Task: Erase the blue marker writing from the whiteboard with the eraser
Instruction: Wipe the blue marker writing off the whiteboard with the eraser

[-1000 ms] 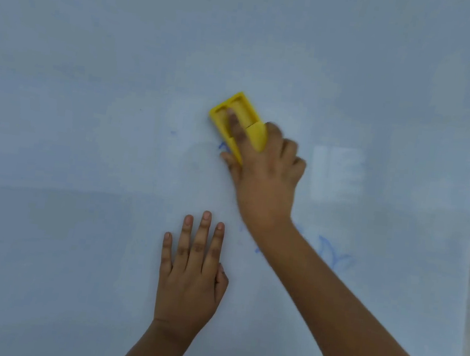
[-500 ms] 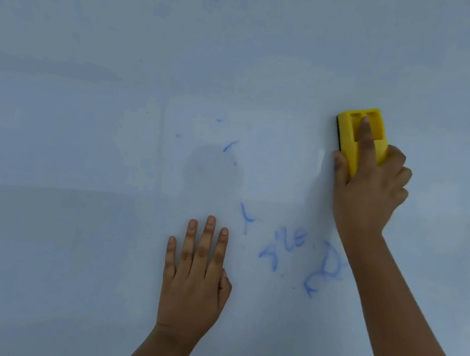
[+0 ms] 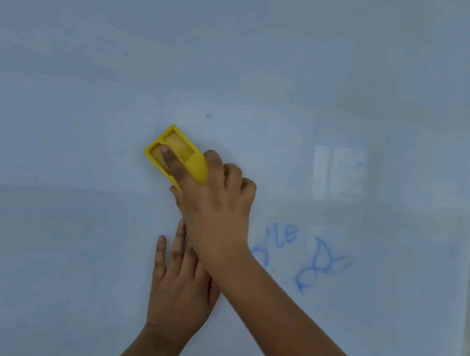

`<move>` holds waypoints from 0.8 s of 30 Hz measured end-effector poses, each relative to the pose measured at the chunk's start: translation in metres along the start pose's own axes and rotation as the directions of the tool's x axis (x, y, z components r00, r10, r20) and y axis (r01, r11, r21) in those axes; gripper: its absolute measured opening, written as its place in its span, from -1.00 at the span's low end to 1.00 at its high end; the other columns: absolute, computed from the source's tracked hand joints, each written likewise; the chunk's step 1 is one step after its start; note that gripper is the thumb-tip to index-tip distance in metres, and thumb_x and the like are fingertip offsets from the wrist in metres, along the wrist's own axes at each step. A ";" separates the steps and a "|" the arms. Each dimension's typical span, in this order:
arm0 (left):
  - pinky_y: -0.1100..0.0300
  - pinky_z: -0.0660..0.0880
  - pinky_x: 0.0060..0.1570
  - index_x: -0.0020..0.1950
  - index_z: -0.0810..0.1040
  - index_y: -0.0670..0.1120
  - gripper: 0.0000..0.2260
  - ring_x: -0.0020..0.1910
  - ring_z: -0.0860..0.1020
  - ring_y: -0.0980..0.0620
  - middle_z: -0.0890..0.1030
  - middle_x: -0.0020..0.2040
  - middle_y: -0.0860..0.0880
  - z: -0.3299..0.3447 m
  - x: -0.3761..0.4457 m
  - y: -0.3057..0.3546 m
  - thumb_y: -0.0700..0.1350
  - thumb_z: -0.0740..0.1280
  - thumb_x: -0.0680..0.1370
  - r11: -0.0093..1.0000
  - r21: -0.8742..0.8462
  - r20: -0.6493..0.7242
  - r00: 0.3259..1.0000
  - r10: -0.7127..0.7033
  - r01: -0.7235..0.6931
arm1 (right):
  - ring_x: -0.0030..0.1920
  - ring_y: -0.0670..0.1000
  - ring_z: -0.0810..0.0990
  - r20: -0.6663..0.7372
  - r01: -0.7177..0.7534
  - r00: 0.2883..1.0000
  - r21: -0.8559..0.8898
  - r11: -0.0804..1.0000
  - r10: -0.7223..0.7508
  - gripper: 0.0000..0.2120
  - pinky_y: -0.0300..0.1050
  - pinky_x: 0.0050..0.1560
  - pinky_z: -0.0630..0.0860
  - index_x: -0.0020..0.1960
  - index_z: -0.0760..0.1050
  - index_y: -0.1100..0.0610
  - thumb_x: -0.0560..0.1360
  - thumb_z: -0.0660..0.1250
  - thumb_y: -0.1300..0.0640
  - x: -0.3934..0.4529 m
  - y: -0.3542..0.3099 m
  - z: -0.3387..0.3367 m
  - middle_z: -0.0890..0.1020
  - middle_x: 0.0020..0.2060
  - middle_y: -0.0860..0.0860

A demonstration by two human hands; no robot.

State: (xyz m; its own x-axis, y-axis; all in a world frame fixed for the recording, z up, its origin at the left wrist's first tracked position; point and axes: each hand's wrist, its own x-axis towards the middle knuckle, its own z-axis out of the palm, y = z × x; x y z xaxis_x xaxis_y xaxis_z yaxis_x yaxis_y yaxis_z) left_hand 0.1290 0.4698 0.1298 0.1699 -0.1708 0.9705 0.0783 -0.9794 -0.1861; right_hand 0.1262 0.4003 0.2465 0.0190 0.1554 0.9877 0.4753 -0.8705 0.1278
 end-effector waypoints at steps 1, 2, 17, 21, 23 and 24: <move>-0.15 0.00 0.40 0.34 0.31 -0.22 -0.60 0.38 0.24 -0.24 0.41 0.33 -0.23 0.000 0.001 0.002 -0.03 -0.07 0.63 1.000 -0.009 -0.018 1.000 -0.013 0.013 | -0.19 0.09 0.52 -0.015 -0.011 1.000 -0.004 1.000 0.011 -0.50 -0.05 -0.23 0.42 0.33 0.30 -0.28 0.42 0.31 -0.13 0.000 0.011 -0.002 0.61 0.06 0.02; -0.15 0.01 0.40 0.38 0.29 -0.21 -0.59 0.42 0.20 -0.20 0.35 0.38 -0.21 0.000 0.001 0.003 -0.06 -0.02 0.59 0.999 -0.013 -0.031 0.999 -0.029 0.029 | -0.20 0.10 0.53 -0.024 -0.036 0.999 -0.015 0.999 0.036 -0.51 -0.06 -0.24 0.42 0.33 0.32 -0.27 0.41 0.31 -0.11 -0.001 0.023 -0.005 0.62 0.04 0.04; -0.15 0.04 0.40 0.45 0.19 -0.19 -0.49 0.48 0.12 -0.17 0.26 0.44 -0.19 -0.001 0.002 0.004 -0.11 0.06 0.50 0.999 -0.012 0.003 0.999 -0.046 0.046 | -0.13 0.24 0.48 -0.026 -0.412 0.911 -0.012 0.911 0.412 -0.51 0.06 -0.18 0.41 0.41 0.25 -0.11 0.50 0.23 -0.09 -0.025 0.084 -0.012 0.52 0.12 0.27; -0.08 -0.03 0.43 0.50 0.05 -0.25 -0.46 0.53 -0.07 -0.04 0.22 0.48 -0.19 -0.004 0.002 0.002 0.03 -0.04 0.61 0.987 -0.146 0.033 0.998 -0.060 0.065 | -0.15 0.17 0.50 0.060 -0.277 0.959 0.018 0.961 0.276 -0.52 0.01 -0.20 0.43 0.40 0.20 -0.18 0.50 0.16 -0.10 -0.056 0.036 -0.008 0.56 0.07 0.16; -0.05 -0.08 0.45 0.53 -0.10 -0.21 -0.43 0.53 -0.10 -0.03 0.02 0.55 -0.13 -0.005 0.002 0.000 0.10 -0.15 0.63 0.985 -0.173 0.061 0.998 -0.016 0.026 | -0.13 0.15 0.53 0.088 -0.212 0.974 0.027 0.977 0.209 -0.51 0.02 -0.18 0.45 0.39 0.19 -0.21 0.49 0.20 -0.09 -0.073 0.032 -0.008 0.58 0.05 0.12; -0.04 -0.09 0.45 0.53 -0.11 -0.20 -0.43 0.53 -0.10 -0.03 -0.03 0.56 -0.11 -0.006 0.002 -0.001 0.12 -0.16 0.63 0.984 -0.177 0.066 0.998 0.000 0.012 | -0.13 0.15 0.54 0.102 -0.179 0.979 0.035 0.983 0.175 -0.50 0.02 -0.18 0.46 0.38 0.20 -0.22 0.48 0.23 -0.09 -0.082 0.035 -0.008 0.59 0.04 0.11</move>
State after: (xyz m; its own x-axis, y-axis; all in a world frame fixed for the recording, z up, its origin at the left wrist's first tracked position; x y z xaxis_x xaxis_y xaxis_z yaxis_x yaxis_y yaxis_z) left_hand 0.1234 0.4700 0.1331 0.2346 -0.1630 0.9583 -0.0951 -0.9850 -0.1443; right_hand 0.1340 0.3535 0.1709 0.1917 0.0477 0.9803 0.4946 -0.8674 -0.0545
